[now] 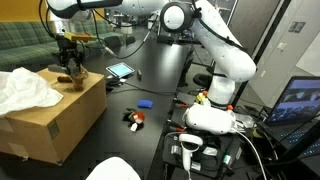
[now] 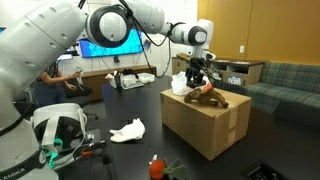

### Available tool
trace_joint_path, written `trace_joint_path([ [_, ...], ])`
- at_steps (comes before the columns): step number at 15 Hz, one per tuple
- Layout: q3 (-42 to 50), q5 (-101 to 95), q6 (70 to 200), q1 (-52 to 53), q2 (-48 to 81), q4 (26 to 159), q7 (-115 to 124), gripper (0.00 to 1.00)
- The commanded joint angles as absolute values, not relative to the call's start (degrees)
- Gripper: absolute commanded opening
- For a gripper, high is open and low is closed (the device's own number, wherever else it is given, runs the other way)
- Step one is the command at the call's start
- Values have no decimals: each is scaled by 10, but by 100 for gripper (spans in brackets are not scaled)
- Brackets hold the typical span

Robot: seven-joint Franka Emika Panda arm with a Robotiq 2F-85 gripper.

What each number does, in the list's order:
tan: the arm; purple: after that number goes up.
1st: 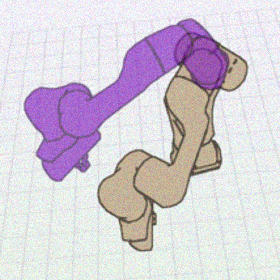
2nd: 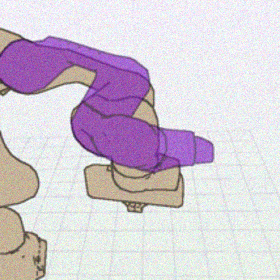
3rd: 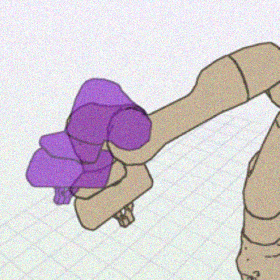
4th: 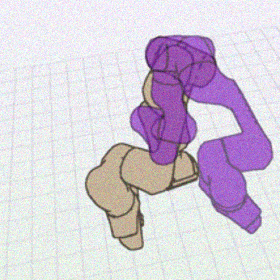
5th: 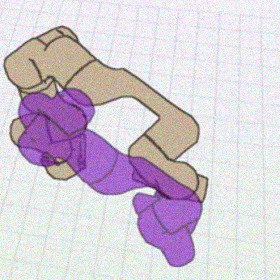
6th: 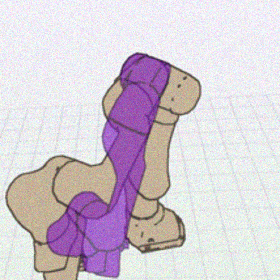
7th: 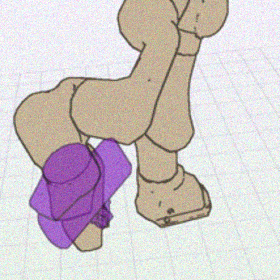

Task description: Remove the blue object from the box and replace it with the brown toy, remove the orange plush toy and replace it with the gray duster, remove the white plastic from the box and replace it with the towel

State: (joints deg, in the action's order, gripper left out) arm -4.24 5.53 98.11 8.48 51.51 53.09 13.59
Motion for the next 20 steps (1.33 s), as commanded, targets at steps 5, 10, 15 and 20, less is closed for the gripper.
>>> trace_joint_path([
  [5,-35,79,941,92,584,403,261,36],
  [10,-25,67,923,95,603,367,299,86],
  [15,-29,56,917,96,599,368,309,100],
  [20,-26,-1,912,117,567,395,226,99],
])
